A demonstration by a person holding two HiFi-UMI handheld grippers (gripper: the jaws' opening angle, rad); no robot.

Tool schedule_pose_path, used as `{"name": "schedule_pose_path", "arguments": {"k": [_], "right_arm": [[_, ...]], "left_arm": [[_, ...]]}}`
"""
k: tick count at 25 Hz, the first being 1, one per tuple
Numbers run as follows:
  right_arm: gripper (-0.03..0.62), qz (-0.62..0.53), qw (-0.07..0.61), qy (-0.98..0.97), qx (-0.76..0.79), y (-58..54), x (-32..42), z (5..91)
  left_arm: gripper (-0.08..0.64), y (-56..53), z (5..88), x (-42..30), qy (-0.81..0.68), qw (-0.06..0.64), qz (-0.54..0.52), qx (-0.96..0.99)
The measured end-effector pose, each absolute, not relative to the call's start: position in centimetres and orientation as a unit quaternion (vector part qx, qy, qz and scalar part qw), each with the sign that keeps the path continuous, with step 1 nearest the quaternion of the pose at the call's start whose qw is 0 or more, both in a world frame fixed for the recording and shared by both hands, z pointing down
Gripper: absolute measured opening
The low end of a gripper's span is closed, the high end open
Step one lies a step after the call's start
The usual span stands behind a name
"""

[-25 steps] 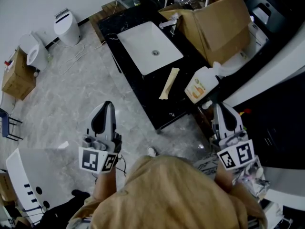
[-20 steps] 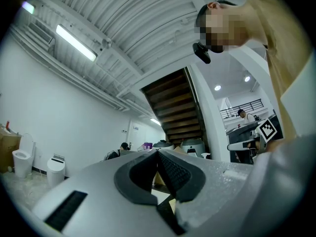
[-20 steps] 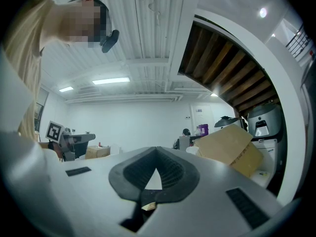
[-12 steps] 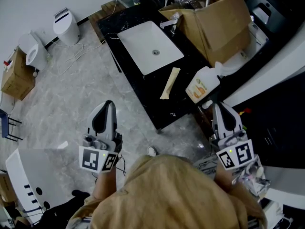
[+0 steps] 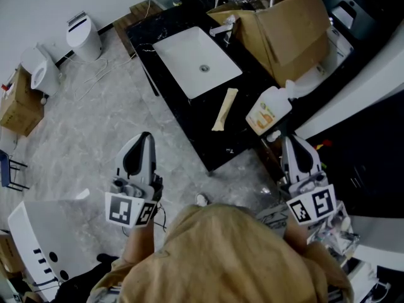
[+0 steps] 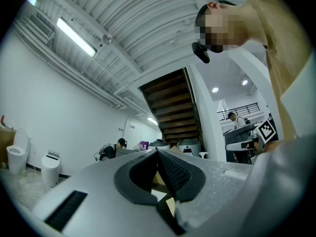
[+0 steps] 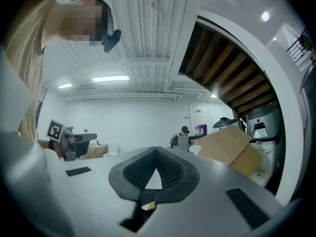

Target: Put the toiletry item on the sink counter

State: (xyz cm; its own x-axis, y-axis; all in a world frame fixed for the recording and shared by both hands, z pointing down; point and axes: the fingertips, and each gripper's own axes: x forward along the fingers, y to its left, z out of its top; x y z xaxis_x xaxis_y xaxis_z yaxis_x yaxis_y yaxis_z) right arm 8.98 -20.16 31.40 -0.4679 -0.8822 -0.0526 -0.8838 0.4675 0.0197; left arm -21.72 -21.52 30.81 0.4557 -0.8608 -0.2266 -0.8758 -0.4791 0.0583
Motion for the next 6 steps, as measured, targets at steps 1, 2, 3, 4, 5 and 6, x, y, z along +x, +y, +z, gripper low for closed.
{"name": "schedule_pose_path", "arguments": {"k": [1, 2, 3, 4, 5, 6], "right_arm": [[0.002, 0.022, 0.017, 0.856, -0.516, -20.16, 8.94, 31.43], [0.002, 0.022, 0.017, 0.856, -0.517, -20.17, 8.9, 31.48], [0.002, 0.021, 0.017, 0.855, -0.517, -20.18, 8.87, 31.54], [0.002, 0.021, 0.017, 0.855, -0.518, -20.2, 8.84, 31.59], [0.002, 0.021, 0.017, 0.854, -0.519, -20.23, 8.8, 31.65], [0.002, 0.021, 0.017, 0.854, -0.52, -20.25, 8.76, 31.7]], "left_arm": [[0.003, -21.59, 30.82, -21.76, 0.509, 0.033, 0.113, -0.853], [0.003, -21.65, 30.85, -21.79, 0.508, 0.033, 0.113, -0.853], [0.003, -21.72, 30.9, -21.81, 0.507, 0.033, 0.113, -0.854], [0.003, -21.79, 30.95, -21.84, 0.507, 0.033, 0.113, -0.854], [0.003, -21.86, 31.01, -21.87, 0.506, 0.032, 0.113, -0.855], [0.003, -21.93, 31.06, -21.91, 0.505, 0.032, 0.113, -0.855]]}}
